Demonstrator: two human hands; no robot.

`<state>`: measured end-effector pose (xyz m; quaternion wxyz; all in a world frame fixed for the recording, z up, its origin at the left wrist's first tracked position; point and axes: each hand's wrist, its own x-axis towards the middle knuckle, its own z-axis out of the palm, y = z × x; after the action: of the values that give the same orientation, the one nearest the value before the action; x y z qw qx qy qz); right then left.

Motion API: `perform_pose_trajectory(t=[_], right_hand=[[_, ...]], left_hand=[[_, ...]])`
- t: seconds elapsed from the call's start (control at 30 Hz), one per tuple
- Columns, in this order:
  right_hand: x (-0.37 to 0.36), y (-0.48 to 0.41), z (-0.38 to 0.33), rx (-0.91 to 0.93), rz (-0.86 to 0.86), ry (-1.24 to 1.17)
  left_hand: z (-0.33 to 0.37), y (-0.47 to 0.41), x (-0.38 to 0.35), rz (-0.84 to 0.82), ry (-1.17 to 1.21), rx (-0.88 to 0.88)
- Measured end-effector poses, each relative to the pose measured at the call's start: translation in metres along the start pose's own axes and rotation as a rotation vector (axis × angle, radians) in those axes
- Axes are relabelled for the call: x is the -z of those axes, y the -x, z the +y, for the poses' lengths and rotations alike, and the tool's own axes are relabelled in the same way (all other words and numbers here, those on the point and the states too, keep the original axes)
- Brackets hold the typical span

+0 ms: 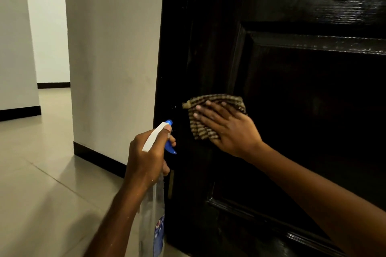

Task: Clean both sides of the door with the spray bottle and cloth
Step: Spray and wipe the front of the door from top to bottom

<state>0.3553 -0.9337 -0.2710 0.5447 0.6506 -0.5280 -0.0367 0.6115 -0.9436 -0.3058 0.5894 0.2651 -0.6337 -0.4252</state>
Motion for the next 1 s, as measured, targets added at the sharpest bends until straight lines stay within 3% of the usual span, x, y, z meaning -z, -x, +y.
perform_pose_trajectory(t=[0.17, 0.27, 0.33, 0.47, 0.53, 0.6, 0.73, 0.8, 0.87, 1.0], right_hand=[[0.034, -0.048, 0.048, -0.372, 0.115, 0.024], [0.031, -0.085, 0.033, -0.451, 0.150, -0.015], [0.020, -0.094, 0.018, -0.348, 0.117, 0.021], [0.002, -0.075, 0.001, 0.112, -0.034, 0.004], [0.006, -0.071, 0.013, 0.201, -0.057, 0.009], [0.018, -0.084, 0.037, 0.134, 0.029, 0.046], [0.047, -0.117, 0.077, -0.245, 0.143, 0.029], [0.046, -0.120, 0.069, -0.326, 0.160, 0.020], [0.036, -0.110, 0.048, -0.293, 0.136, 0.038], [0.006, -0.053, 0.002, 0.039, -0.013, 0.026]], left_hand=[[0.001, 0.004, -0.005, 0.010, 0.022, -0.014], [-0.001, 0.007, -0.004, 0.051, 0.004, 0.000], [-0.004, 0.007, 0.001, 0.048, -0.012, -0.002], [0.000, 0.005, 0.011, 0.059, -0.017, -0.038], [0.004, 0.005, 0.013, 0.066, -0.035, -0.048], [0.006, 0.004, 0.015, 0.064, -0.035, -0.046], [0.005, 0.001, 0.013, 0.042, -0.012, -0.033], [0.002, 0.002, 0.012, 0.003, -0.030, -0.029], [-0.006, 0.005, 0.011, -0.015, -0.053, -0.023], [-0.022, 0.012, 0.010, -0.042, -0.092, -0.020]])
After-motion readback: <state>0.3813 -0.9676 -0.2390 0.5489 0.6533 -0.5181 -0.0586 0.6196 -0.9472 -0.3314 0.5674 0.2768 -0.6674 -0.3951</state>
